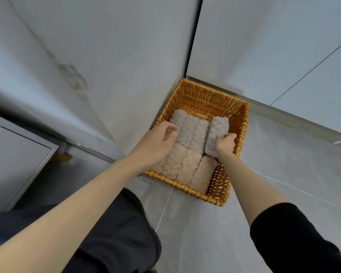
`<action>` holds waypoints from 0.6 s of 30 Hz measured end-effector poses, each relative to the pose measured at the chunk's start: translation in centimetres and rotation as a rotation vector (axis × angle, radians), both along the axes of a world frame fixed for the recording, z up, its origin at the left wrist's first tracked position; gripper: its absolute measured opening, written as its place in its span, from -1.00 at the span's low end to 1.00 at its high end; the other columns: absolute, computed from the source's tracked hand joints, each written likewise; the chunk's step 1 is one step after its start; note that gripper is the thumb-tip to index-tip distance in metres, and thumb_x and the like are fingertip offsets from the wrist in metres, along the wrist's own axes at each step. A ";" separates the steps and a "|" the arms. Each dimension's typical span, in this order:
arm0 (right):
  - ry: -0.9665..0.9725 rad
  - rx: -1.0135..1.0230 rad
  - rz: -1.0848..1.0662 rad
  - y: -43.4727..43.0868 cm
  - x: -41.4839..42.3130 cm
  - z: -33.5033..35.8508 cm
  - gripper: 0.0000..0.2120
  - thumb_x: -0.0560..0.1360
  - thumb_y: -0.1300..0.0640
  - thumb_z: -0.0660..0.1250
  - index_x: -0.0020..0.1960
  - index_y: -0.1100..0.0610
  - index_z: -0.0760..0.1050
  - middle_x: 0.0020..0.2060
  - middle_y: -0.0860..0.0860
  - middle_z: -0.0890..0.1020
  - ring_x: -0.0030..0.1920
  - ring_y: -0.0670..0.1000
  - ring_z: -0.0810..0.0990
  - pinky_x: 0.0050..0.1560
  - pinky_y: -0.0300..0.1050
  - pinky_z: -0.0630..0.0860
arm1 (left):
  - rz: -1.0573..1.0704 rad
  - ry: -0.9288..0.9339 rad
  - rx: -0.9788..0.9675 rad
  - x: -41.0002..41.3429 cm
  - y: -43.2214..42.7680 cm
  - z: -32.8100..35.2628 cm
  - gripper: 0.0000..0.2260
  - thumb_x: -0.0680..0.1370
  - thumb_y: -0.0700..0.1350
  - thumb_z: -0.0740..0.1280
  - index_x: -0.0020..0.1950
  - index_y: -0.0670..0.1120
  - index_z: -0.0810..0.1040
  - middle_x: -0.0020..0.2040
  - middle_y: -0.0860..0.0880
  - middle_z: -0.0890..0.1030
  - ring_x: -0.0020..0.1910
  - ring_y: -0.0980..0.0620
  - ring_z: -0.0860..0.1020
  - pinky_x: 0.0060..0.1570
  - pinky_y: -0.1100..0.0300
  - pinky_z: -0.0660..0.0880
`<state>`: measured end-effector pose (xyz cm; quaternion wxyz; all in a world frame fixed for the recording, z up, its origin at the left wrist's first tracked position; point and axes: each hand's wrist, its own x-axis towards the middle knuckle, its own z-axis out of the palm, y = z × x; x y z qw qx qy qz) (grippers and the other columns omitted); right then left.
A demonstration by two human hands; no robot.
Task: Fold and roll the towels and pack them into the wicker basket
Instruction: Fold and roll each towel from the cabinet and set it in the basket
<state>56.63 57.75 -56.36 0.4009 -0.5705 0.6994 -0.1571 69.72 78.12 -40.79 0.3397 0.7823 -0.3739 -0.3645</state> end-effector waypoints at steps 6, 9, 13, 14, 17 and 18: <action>0.263 0.093 0.114 -0.7 0.1 -3.1 -0.59 0.66 0.12 0.01 0.47 0.23 0.15 0.41 0.15 0.33 0.38 0.15 0.32 0.40 -0.04 0.20 | -0.054 0.008 0.022 0.1 -0.9 -0.9 -0.72 0.65 -0.01 0.11 0.35 0.02 0.38 0.14 0.15 0.46 -0.01 0.28 0.41 -0.16 0.45 0.30; 0.245 0.143 0.066 -0.9 0.1 -3.8 -0.57 0.67 0.12 -0.06 0.49 0.25 0.11 0.44 0.16 0.29 0.42 0.16 0.27 0.44 -0.03 0.14 | -0.067 0.000 0.034 0.4 -1.2 -1.2 -0.72 0.65 -0.01 0.11 0.35 0.02 0.38 0.13 0.15 0.46 -0.05 0.33 0.39 -0.16 0.45 0.30; 0.211 -0.033 0.278 0.0 -0.5 -4.2 -0.62 0.63 0.24 0.02 0.42 0.31 0.16 0.37 0.25 0.31 0.35 0.24 0.31 0.30 0.07 0.28 | -0.067 0.006 0.039 0.2 -1.4 -1.6 -0.73 0.65 -0.03 0.10 0.34 0.00 0.38 0.10 0.15 0.46 -0.06 0.34 0.40 -0.18 0.44 0.30; 0.203 -0.108 0.334 0.2 -0.7 -4.2 -0.61 0.64 0.20 0.01 0.44 0.26 0.15 0.40 0.21 0.28 0.37 0.20 0.28 0.30 0.06 0.27 | -0.071 0.011 0.045 0.1 -1.5 -1.7 -0.73 0.66 -0.03 0.10 0.34 0.00 0.38 0.10 0.15 0.45 -0.06 0.34 0.40 -0.19 0.43 0.30; 0.284 -0.224 0.524 0.4 -0.8 -4.3 -0.58 0.66 0.14 -0.02 0.50 0.10 0.12 0.49 0.07 0.18 0.38 0.05 0.25 0.30 0.00 0.30 | -0.085 0.019 0.051 -0.2 -1.5 -1.9 -0.73 0.66 -0.04 0.10 0.35 -0.01 0.38 0.10 0.15 0.44 -0.05 0.34 0.40 -0.20 0.44 0.30; 0.367 -0.238 0.622 0.5 -1.0 -4.4 -0.55 0.64 0.16 0.02 0.52 0.13 0.11 0.50 0.07 0.15 0.41 0.07 0.21 0.34 0.00 0.28 | -0.085 0.019 0.050 -0.2 -1.6 -1.9 -0.73 0.66 -0.04 0.10 0.35 -0.01 0.38 0.10 0.15 0.44 -0.05 0.32 0.40 -0.19 0.44 0.30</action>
